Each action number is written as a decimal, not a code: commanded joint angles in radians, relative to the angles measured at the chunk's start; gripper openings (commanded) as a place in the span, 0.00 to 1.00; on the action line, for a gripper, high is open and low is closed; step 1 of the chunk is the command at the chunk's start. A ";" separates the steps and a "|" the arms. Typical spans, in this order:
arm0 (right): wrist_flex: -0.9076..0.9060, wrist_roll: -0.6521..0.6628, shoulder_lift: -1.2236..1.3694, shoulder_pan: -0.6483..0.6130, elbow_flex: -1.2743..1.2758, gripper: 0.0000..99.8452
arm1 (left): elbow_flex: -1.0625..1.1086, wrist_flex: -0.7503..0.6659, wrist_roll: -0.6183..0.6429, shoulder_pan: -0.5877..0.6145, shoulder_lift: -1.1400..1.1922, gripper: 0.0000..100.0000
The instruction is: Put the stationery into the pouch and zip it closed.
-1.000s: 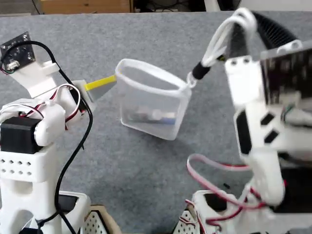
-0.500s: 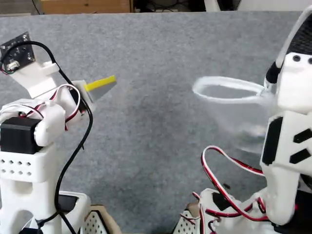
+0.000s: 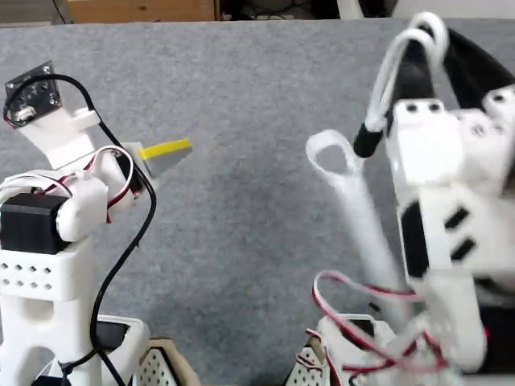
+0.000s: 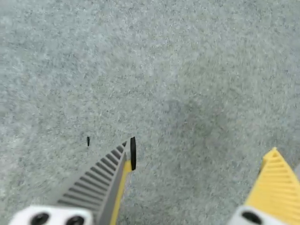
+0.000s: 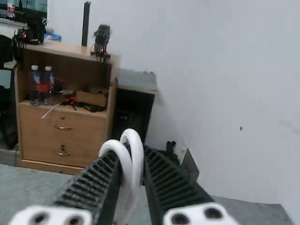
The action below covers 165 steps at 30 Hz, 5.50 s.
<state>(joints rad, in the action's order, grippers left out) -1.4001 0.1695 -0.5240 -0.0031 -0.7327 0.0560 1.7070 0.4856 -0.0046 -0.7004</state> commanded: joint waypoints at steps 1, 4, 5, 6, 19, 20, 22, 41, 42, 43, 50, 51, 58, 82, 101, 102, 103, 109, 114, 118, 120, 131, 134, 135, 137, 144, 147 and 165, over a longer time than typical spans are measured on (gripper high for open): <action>0.002 -0.018 0.050 -0.060 -0.001 0.01 | -0.033 0.026 -0.009 0.005 -0.003 0.41; 0.009 -0.018 0.093 -0.106 -0.004 0.01 | -0.019 0.034 -0.009 0.004 -0.008 0.41; 0.015 -0.018 0.104 -0.118 -0.004 0.01 | -0.007 0.034 -0.011 0.001 -0.011 0.41; 0.021 -0.018 0.113 -0.123 -0.004 0.01 | 0.008 0.032 -0.011 0.001 -0.011 0.41; 0.140 -0.018 0.163 -0.126 -0.004 0.01 | 0.108 0.029 -0.005 -0.081 -0.003 0.47; 0.141 -0.018 0.163 -0.126 -0.004 0.01 | 0.108 0.029 -0.005 -0.081 -0.003 0.47; 0.163 -0.018 0.163 -0.130 -0.004 0.01 | 0.107 0.029 -0.005 -0.082 -0.003 0.47; 0.210 -0.017 0.159 -0.213 -0.101 0.01 | 0.108 0.029 -0.005 -0.084 -0.003 0.47; 0.210 -0.017 0.157 -0.221 -0.104 0.01 | 0.108 0.029 -0.005 -0.090 -0.003 0.47; 0.210 -0.015 0.156 -0.236 -0.114 0.01 | 0.108 0.032 -0.005 -0.101 -0.003 0.47; 0.203 -0.012 0.162 -0.261 -0.143 0.01 | 0.108 0.035 -0.003 -0.151 -0.003 0.47; 0.199 -0.012 0.162 -0.261 -0.143 0.01 | 0.108 0.035 -0.003 -0.151 -0.003 0.47; 0.127 -0.012 0.157 -0.262 -0.148 0.01 | 0.108 -0.044 -0.021 -0.153 -0.003 0.47; -0.057 0.046 0.071 -0.256 -0.151 0.01 | -0.022 -0.064 -0.718 -0.398 -0.015 0.47; -0.132 0.046 0.001 -0.258 -0.143 0.01 | -0.013 -0.319 -0.651 -0.427 -0.003 0.47; -0.135 0.046 0.001 -0.258 -0.145 0.01 | -0.013 -0.319 -0.654 -0.433 -0.003 0.47; -0.135 0.046 0.001 -0.258 -0.145 0.01 | -0.013 -0.313 -0.672 -0.449 -0.003 0.47; -0.138 0.046 0.001 -0.258 -0.150 0.01 | 0.010 -0.308 -0.733 -0.542 -0.003 0.47; -0.140 0.046 -0.001 -0.258 -0.150 0.01 | 0.010 -0.288 -0.735 -0.559 -0.003 0.47; -0.140 0.046 -0.001 -0.258 -0.150 0.01 | 0.028 -0.288 -0.736 -0.561 -0.003 0.47; -0.140 0.046 -0.001 -0.258 -0.150 0.01 | 0.058 -0.288 -0.733 -0.562 -0.003 0.47; -0.140 0.046 -0.001 -0.258 -0.150 0.01 | 0.107 -0.296 -0.732 -0.562 -0.003 0.47; -0.140 0.046 -0.001 -0.258 -0.150 0.01 | 0.107 -0.296 -0.732 -0.562 -0.003 0.47; -0.140 0.046 -0.001 -0.258 -0.150 0.01 | 0.107 -0.296 -0.732 -0.562 -0.003 0.47; -0.140 0.046 -0.001 -0.258 -0.150 0.01 | 0.107 -0.296 -0.732 -0.562 -0.003 0.47; -0.140 0.046 -0.001 -0.261 -0.145 0.01 | 0.119 -0.321 -0.732 -0.564 -0.003 0.34; -0.141 0.046 -0.001 -0.261 -0.143 0.01 | 0.142 -0.348 -0.732 -0.564 -0.003 0.33; -0.157 0.046 -0.001 -0.259 -0.143 0.01 | 0.154 -0.353 -0.732 -0.564 -0.003 0.33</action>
<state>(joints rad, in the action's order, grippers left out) -1.5551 0.2094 -0.5163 -0.2578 -0.8523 0.2248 1.3771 -0.2417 -0.5600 -0.7004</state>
